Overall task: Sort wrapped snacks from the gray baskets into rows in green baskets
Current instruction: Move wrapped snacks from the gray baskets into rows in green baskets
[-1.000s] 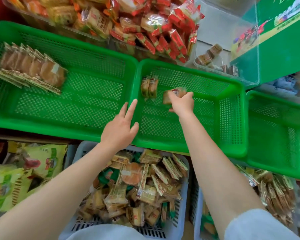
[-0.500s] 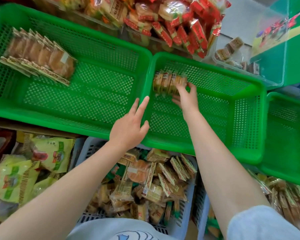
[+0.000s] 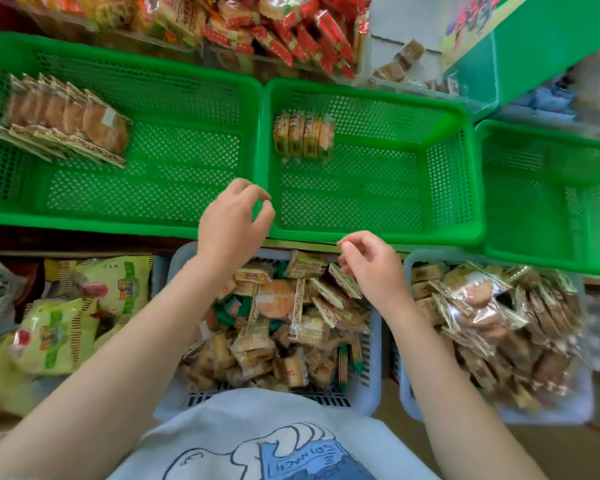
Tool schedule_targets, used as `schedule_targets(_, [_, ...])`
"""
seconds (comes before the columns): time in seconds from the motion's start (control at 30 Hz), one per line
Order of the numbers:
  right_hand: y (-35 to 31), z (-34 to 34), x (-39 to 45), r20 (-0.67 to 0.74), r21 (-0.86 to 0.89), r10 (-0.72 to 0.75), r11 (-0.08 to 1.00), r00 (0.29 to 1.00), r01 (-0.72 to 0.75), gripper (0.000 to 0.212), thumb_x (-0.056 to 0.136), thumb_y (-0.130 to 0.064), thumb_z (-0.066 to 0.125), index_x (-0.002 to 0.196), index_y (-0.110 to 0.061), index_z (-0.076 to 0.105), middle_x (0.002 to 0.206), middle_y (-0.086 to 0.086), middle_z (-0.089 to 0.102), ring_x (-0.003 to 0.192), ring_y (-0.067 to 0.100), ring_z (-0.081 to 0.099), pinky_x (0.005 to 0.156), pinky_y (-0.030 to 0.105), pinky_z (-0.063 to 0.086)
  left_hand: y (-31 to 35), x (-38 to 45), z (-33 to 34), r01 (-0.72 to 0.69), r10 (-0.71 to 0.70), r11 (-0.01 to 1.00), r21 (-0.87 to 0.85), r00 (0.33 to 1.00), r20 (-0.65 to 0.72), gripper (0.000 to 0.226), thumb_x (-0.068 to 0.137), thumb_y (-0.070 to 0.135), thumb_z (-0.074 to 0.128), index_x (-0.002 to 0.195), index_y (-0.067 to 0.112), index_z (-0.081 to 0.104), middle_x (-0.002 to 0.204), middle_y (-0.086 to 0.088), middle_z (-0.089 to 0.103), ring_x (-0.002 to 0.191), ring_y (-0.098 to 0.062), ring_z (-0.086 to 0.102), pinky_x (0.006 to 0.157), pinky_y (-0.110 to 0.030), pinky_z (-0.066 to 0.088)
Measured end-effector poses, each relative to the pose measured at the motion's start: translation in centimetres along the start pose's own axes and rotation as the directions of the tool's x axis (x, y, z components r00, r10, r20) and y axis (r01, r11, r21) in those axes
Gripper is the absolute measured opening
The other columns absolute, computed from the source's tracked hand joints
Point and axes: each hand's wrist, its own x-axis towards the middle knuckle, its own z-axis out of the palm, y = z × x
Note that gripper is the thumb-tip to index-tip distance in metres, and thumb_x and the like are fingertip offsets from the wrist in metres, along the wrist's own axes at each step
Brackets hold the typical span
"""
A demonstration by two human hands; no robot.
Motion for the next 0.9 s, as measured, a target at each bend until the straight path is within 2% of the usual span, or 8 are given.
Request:
schedule_targets(0.1, [5.4, 1.1, -1.0, -0.033, -0.278, 0.052, 0.959, 0.998, -0.059, 0.012, 0.098, -0.025, 0.057, 0.108, -0.021, 0.063, 0.108, -0.002, 0.060, 0.101, 0.017, 0.059, 0.076, 0.022, 0.045, 0.3, -4.0, 0.9, -0.009, 0.013, 0.998, -0.056, 0.998, 0.066, 0.023, 0.102, 0.030, 0.049, 0.107, 0.016, 0.067, 0.095, 0.006, 0.062, 0.084, -0.019, 0.058, 0.064, -0.031, 0.041])
schedule_targets(0.17, [8.6, 2.1, -1.0, -0.026, -0.516, 0.108, 0.850, 0.994, -0.106, 0.039, 0.096, -0.034, 0.060, 0.131, -0.018, 0.054, 0.134, 0.007, 0.046, 0.127, 0.027, 0.044, 0.095, 0.033, 0.044, -0.1, -6.4, 2.5, 0.034, -0.023, 0.999, -0.032, 0.955, 0.297, 0.026, 0.102, 0.031, 0.048, 0.112, 0.018, 0.068, 0.104, 0.003, 0.070, 0.092, -0.019, 0.063, 0.071, -0.034, 0.051])
schedule_targets(0.23, [10.3, 2.8, -1.1, -0.047, -0.655, 0.120, 0.746, 0.992, -0.121, 0.064, 0.094, -0.048, 0.062, 0.146, -0.019, 0.041, 0.154, 0.016, 0.029, 0.146, 0.034, 0.020, 0.114, 0.044, 0.029, -0.6, -8.5, 3.7, 0.093, -0.073, 0.995, -0.019, 0.880, 0.470, 0.028, 0.102, 0.031, 0.048, 0.118, 0.020, 0.068, 0.114, 0.002, 0.071, 0.098, -0.017, 0.063, 0.077, -0.032, 0.052])
schedule_targets(0.33, [11.2, 3.3, -0.3, -0.036, -0.687, 0.126, 0.718, 0.991, -0.116, 0.089, 0.085, -0.068, 0.062, 0.155, -0.025, 0.029, 0.165, 0.017, 0.009, 0.153, 0.036, 0.000, 0.122, 0.050, 0.010, -0.6, -10.9, 4.9, 0.176, -0.143, 0.984, -0.006, 0.820, 0.554, 0.030, 0.103, 0.032, 0.047, 0.124, 0.021, 0.066, 0.120, 0.002, 0.068, 0.092, -0.013, 0.062, 0.072, -0.028, 0.048])
schedule_targets(0.47, [11.4, 3.1, 1.7, 0.060, -0.506, 0.257, 0.841, 0.964, -0.193, 0.084, 0.085, -0.066, 0.064, 0.154, -0.026, 0.036, 0.162, 0.014, 0.017, 0.147, 0.035, 0.026, 0.112, 0.044, 0.032, 0.3, -11.8, 5.3, 0.231, -0.170, 0.972, -0.044, 0.820, 0.547, 0.028, 0.103, 0.030, 0.048, 0.123, 0.021, 0.065, 0.115, 0.003, 0.067, 0.089, -0.012, 0.062, 0.066, -0.027, 0.046])
schedule_targets(0.6, [13.6, 2.5, 2.2, 0.019, -0.364, 0.224, 0.909, 0.974, -0.202, 0.063, 0.090, -0.053, 0.066, 0.145, -0.028, 0.047, 0.153, 0.015, 0.032, 0.132, 0.037, 0.046, 0.101, 0.042, 0.046, 0.8, -11.4, 5.2, 0.264, -0.169, 0.959, -0.103, 0.824, 0.540, 0.023, 0.102, 0.028, 0.048, 0.117, 0.024, 0.065, 0.104, 0.005, 0.069, 0.071, -0.005, 0.056, 0.058, -0.025, 0.042])
schedule_targets(0.77, [15.2, 2.1, 2.0, 0.045, -0.448, 0.183, 0.882, 0.982, -0.143, 0.070, 0.090, -0.032, 0.070, 0.152, -0.033, 0.037, 0.152, 0.015, 0.034, 0.116, 0.035, 0.058, 0.086, 0.038, 0.052, 1.8, -10.9, 5.2, 0.287, -0.188, 0.951, -0.115, 0.832, 0.522, 0.021, 0.100, 0.026, 0.049, 0.111, 0.026, 0.067, 0.102, 0.007, 0.070, 0.091, -0.011, 0.066, 0.084, -0.037, 0.056])
schedule_targets(0.9, [14.9, 1.4, 1.9, -0.018, -0.382, 0.145, 0.913, 0.989, -0.141, 0.053, 0.092, -0.034, 0.066, 0.143, -0.026, 0.052, 0.139, 0.013, 0.051, 0.112, 0.033, 0.060, 0.079, 0.036, 0.052, 3.0, -11.3, 5.9, 0.318, -0.206, 0.940, -0.128, 0.823, 0.530, 0.019, 0.101, 0.023, 0.048, 0.108, 0.026, 0.065, 0.097, 0.008, 0.070, 0.078, -0.005, 0.066, 0.060, -0.022, 0.045])
